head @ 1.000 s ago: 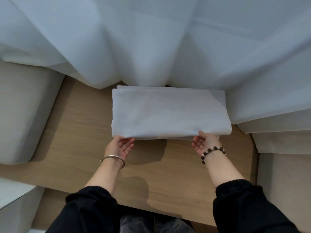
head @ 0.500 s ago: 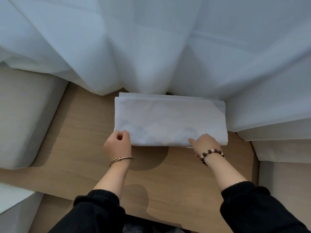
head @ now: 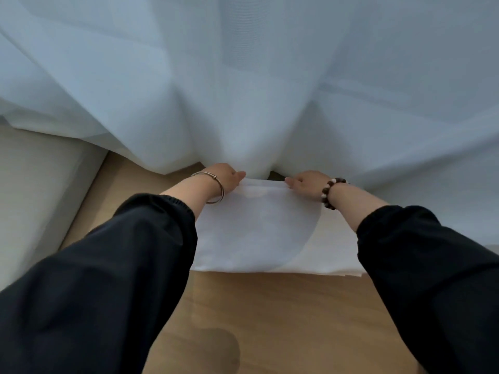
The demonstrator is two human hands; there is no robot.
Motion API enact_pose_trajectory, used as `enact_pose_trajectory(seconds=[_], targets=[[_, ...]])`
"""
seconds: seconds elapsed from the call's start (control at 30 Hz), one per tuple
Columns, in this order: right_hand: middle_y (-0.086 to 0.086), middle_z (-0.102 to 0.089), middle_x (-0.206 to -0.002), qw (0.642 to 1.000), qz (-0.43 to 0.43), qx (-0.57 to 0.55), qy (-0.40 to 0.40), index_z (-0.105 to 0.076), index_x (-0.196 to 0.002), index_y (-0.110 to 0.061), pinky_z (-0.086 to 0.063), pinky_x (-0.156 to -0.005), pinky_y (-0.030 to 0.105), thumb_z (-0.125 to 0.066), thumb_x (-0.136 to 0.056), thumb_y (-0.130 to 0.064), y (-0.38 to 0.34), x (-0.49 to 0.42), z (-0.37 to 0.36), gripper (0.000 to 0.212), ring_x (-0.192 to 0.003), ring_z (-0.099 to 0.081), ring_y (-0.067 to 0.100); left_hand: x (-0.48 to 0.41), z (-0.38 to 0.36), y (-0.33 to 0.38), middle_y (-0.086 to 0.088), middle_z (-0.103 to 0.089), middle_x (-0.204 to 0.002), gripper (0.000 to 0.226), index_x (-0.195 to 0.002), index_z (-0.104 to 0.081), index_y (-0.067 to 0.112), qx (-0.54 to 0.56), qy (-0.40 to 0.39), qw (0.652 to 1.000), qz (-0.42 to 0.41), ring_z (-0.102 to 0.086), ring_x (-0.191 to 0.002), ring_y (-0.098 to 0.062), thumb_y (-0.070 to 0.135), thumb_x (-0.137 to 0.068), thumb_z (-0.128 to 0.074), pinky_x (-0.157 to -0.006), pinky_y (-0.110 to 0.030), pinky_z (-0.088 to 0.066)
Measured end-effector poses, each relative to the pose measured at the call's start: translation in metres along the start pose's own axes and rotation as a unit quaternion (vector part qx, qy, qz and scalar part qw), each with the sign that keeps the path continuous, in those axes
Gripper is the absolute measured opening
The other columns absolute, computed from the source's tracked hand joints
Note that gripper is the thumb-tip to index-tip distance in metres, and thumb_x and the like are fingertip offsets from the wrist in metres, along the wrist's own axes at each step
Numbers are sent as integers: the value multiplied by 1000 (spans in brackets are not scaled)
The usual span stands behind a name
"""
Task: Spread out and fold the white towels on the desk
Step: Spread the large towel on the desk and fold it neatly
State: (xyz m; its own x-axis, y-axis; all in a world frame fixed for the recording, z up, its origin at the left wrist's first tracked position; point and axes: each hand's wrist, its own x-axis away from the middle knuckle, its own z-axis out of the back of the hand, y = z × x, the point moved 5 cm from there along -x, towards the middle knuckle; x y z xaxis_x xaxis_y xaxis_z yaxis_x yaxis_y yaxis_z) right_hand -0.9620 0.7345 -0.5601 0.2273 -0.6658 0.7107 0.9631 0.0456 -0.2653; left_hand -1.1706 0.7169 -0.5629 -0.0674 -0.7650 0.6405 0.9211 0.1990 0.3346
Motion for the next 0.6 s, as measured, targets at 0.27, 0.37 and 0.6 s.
enact_pose_trajectory(seconds=[0.27,0.37,0.6], targets=[[-4,-67,-96,998,46,3,-53,-69,-88,-24,-50,-79,27,-63,-85,-41,-1,-16,10,19,-90,-61,16,-6,3,6,-3,-69,-93,19,-86,-71,13,19,-21,995,-91,-62,-90,-19,30,-84,-64,-79,-29,-49],[-1,-67,-99,993,37,60,-98,-70,-100,-19,-50,-80,28,-66,-84,-39,-7,-18,8,26,-92,-62,18,-6,7,12,-1,-67,-94,20,-89,-69,14,-59,-32,993,-101,-61,-90,-19,33,-84,-64,-75,-27,-47],[6,-64,-90,993,54,96,-36,-65,-90,-11,-45,-66,26,-65,-83,-30,-14,-9,3,20,-82,-60,23,1,23,22,3,-55,-83,12,-75,-53,23,-154,12,974,-164,-54,-87,-21,22,-87,-54,-69,-25,-37]])
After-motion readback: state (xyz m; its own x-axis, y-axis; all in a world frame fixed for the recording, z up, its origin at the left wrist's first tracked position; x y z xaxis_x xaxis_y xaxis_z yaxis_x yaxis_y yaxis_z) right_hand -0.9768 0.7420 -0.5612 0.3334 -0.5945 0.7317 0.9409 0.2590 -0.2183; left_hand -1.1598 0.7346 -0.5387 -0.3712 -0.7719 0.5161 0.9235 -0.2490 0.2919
